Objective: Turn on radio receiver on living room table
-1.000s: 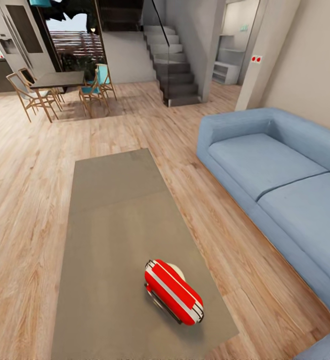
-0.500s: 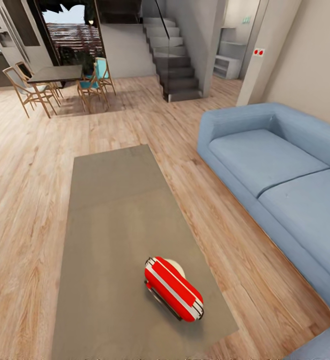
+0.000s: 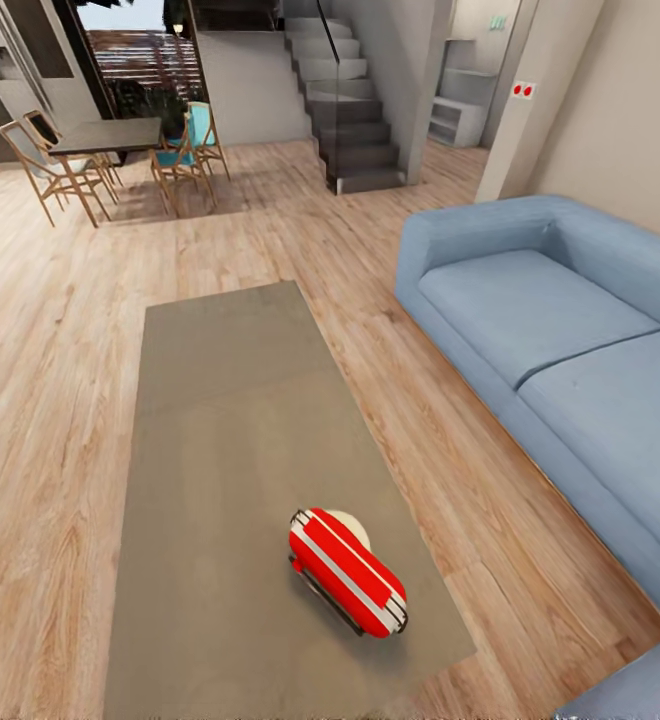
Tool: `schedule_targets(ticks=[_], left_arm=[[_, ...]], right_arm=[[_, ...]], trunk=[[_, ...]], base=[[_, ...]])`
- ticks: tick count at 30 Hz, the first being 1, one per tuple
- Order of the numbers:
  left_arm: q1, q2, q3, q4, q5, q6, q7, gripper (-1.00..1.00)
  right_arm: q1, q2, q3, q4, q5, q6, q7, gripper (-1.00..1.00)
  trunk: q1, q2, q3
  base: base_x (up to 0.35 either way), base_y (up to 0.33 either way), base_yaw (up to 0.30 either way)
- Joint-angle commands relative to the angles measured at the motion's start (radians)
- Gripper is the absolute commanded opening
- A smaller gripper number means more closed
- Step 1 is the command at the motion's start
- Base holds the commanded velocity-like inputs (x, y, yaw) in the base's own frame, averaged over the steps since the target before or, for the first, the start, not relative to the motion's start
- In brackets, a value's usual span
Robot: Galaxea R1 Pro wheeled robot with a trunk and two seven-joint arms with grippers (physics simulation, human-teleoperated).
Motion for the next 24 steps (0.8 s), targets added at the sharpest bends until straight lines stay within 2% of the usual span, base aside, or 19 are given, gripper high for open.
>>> schedule_targets(ticks=[1, 9, 24], left_arm=[[0.0, 0.0, 0.0, 0.0, 0.0, 0.0, 0.0, 1.0], [0.0, 0.0, 0.0, 0.0, 0.001, 0.0, 0.0, 1.0], [0.0, 0.0, 0.001, 0.0, 0.002, 0.0, 0.0, 1.0]], right_arm=[[0.0, 0.0, 0.0, 0.0, 0.0, 0.0, 0.0, 1.0], [0.0, 0.0, 0.0, 0.0, 0.0, 0.0, 0.0, 1.0], [0.0, 0.002, 0.001, 0.0, 0.003, 0.0, 0.0, 1.0]], trunk=[[0.0, 0.0, -0.002], [0.0, 0.0, -0.013], [0.0, 0.0, -0.015]], base=[[0.0, 0.0, 0.0], [0.0, 0.0, 0.0], [0.0, 0.0, 0.0]])
